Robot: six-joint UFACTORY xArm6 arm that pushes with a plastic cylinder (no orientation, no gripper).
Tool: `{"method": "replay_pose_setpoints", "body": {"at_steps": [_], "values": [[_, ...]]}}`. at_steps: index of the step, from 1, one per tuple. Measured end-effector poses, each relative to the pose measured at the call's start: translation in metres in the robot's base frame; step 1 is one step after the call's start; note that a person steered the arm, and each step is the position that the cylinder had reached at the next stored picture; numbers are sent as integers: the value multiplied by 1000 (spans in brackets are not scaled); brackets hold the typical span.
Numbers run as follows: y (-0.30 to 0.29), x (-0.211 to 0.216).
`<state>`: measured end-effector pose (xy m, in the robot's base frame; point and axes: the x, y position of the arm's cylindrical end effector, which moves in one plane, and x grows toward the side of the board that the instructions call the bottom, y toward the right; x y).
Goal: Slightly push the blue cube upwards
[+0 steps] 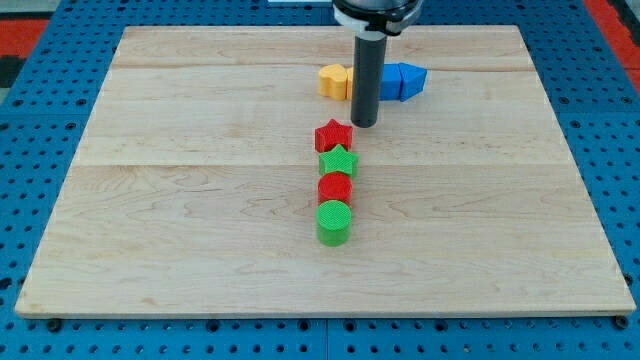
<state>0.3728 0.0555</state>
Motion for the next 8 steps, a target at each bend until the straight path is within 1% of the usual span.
{"method": "replay_pose_setpoints", "body": {"at_steps": [1, 3, 5, 8], "values": [[8, -7], [10, -8], [32, -8], [25, -11]]}}
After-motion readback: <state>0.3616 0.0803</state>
